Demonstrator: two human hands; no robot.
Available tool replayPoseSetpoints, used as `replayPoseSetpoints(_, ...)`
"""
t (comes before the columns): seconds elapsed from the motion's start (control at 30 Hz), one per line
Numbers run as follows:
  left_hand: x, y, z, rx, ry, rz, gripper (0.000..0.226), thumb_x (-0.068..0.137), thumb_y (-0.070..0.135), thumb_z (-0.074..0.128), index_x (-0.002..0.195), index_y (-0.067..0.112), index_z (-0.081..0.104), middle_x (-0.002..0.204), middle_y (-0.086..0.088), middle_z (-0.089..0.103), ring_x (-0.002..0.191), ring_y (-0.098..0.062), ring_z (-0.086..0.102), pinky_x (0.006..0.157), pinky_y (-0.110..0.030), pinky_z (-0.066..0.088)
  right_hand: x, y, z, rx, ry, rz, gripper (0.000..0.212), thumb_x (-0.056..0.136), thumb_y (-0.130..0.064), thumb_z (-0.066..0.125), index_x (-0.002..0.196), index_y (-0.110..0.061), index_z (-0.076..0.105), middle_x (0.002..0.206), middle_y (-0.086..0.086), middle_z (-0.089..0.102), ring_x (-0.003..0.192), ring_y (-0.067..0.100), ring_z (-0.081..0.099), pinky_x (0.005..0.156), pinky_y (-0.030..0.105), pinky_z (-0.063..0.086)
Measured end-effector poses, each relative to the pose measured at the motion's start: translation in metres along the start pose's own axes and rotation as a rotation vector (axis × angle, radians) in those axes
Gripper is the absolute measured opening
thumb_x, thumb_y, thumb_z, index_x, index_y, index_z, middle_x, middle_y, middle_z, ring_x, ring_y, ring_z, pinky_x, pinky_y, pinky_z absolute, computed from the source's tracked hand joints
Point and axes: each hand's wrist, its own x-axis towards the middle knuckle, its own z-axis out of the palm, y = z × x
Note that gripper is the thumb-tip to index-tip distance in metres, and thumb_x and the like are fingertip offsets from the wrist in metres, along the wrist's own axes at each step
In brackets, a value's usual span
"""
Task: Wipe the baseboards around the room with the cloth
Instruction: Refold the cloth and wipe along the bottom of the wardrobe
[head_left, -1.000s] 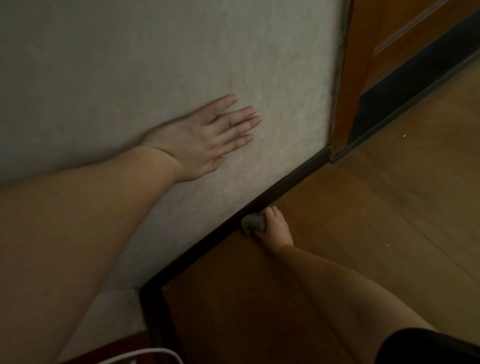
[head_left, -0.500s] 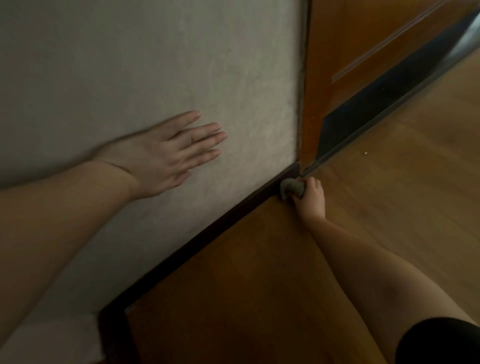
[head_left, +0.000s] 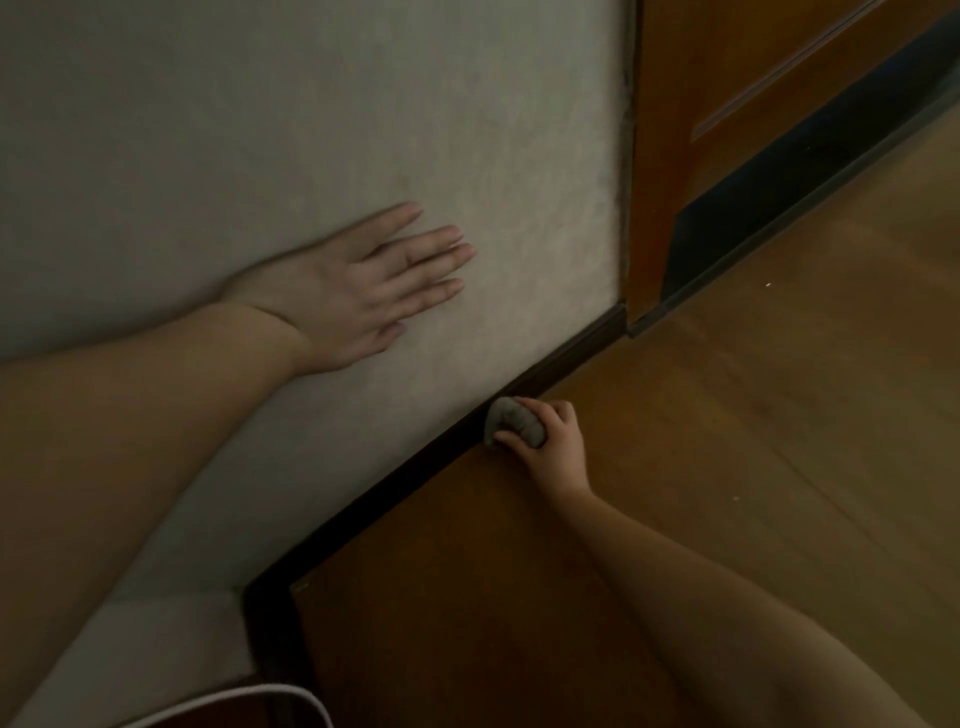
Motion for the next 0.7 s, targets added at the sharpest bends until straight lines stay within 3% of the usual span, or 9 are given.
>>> replayPoseSetpoints(0.2, 0.000, 0.001, 0.001, 0.034, -0.020, 0.014, 0.064, 0.103, 0.039, 0.013, 0.159, 0.008, 0.002, 0.165, -0.020, 0.000, 0.153, -0.034, 0.005, 0.119, -0.057, -0.011, -0.044, -0.016, 0.060, -0.006, -0.112, 0.007, 0.042, 0.087, -0.037, 0.075, 0.126, -0.026, 0.062, 0.113, -0.010, 0.042, 0.102, 0.009, 0.048, 0.093, 0.026, 0.047)
replayPoseSetpoints(0.33, -0.001, 0.002, 0.002, 0.031, -0.018, 0.024, 0.064, 0.103, 0.038, 0.011, 0.159, 0.009, 0.003, 0.165, -0.021, 0.002, 0.153, -0.035, 0.006, 0.120, -0.056, -0.007, -0.047, -0.020, 0.077, -0.042, -0.138, -0.006, 0.042, 0.088, -0.034, 0.074, 0.127, -0.023, 0.062, 0.117, -0.004, 0.043, 0.108, 0.013, 0.047, 0.097, 0.031, 0.047)
replayPoseSetpoints(0.57, -0.001, 0.002, 0.000, 0.048, -0.039, 0.035, 0.064, 0.103, 0.038, 0.009, 0.159, 0.008, 0.001, 0.165, -0.021, 0.000, 0.153, -0.035, 0.003, 0.118, -0.057, -0.010, -0.021, -0.019, 0.061, -0.197, -0.148, -0.183, 0.033, 0.088, -0.026, 0.074, 0.118, -0.015, 0.064, 0.120, 0.006, 0.050, 0.111, 0.021, 0.049, 0.093, 0.032, 0.048)
replayPoseSetpoints(0.7, -0.001, 0.005, 0.003, 0.032, -0.019, 0.021, 0.064, 0.103, 0.037, 0.012, 0.159, 0.008, 0.003, 0.165, -0.021, 0.000, 0.153, -0.036, 0.004, 0.117, -0.058, -0.013, 0.003, -0.007, 0.025, -0.238, -0.030, -0.121, 0.032, 0.087, -0.024, 0.075, 0.115, -0.013, 0.065, 0.119, 0.006, 0.050, 0.112, 0.024, 0.048, 0.096, 0.036, 0.046)
